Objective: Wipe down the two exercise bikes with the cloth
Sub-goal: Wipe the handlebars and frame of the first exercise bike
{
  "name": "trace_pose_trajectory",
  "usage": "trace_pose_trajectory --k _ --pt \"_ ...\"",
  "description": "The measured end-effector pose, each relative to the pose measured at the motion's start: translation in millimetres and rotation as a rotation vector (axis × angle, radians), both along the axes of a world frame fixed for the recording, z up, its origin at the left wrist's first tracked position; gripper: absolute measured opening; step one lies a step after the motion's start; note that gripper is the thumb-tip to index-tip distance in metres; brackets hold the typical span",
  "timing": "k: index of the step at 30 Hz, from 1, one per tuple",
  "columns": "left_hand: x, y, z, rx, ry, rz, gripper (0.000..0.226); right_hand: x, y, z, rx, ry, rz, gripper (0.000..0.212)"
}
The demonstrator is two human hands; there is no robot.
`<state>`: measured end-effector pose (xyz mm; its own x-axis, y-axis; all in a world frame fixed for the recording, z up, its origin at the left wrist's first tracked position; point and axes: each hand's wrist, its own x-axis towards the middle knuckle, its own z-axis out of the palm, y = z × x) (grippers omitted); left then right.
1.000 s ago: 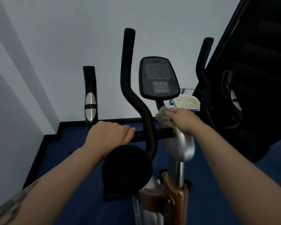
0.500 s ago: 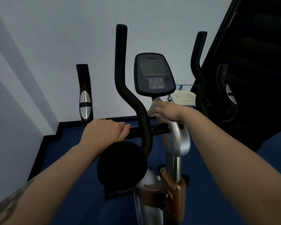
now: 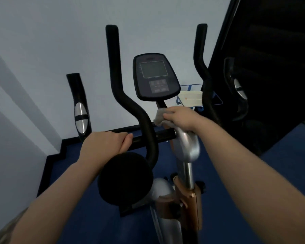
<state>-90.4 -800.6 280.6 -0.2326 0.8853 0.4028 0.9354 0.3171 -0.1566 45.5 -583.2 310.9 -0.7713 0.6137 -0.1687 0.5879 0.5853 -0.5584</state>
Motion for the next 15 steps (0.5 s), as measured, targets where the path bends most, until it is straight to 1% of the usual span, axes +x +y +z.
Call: trace_pose_trajectory --k 1,3,4,6,7,9,10,12,13,14,15 --pt "0.0 0.5 0.0 -0.021 -0.001 0.0 0.038 12.8 -8.6 -10.5 0.13 0.076 -0.056 0.021" --pt "-1.4 2.4 -0.4 -0.031 0.014 -0.022 0.034 39.0 -39.8 -32.3 0.418 0.355 -0.146 0.029" --pt "-2.7 2.7 -1.7 -0.026 0.031 -0.036 0.034 49.4 -57.2 -42.9 0.49 0.482 -0.185 0.034" --pt "-5.1 3.5 -3.0 -0.013 0.052 -0.058 0.035 60.8 -81.1 -60.4 0.498 0.634 -0.304 0.043" --pt "-5.0 3.5 -2.5 -0.006 0.057 -0.065 0.035 63.9 -87.8 -65.0 0.466 0.653 -0.344 0.044" --pt "-3.6 2.1 -3.4 0.005 0.051 -0.049 0.039 63.3 -83.8 -60.8 0.416 0.618 -0.331 0.043" --pt "-3.1 1.6 -3.4 0.014 0.051 -0.049 0.04 57.0 -71.6 -50.6 0.412 0.552 -0.284 0.041" --pt "-2.6 2.0 -2.1 0.021 0.06 -0.06 0.041 37.1 -41.2 -27.8 0.407 0.308 -0.184 0.038" --pt "-1.8 2.0 -1.8 0.025 0.057 -0.066 0.04 27.4 -30.0 -17.9 0.369 0.201 -0.162 0.036" --pt "-1.7 1.7 -1.8 0.03 0.048 -0.07 0.039 20.6 -25.8 -11.7 0.324 0.154 -0.17 0.033" --pt "-1.7 1.3 -1.9 0.035 0.039 -0.069 0.036 18.7 -28.2 -9.7 0.317 0.159 -0.191 0.031"
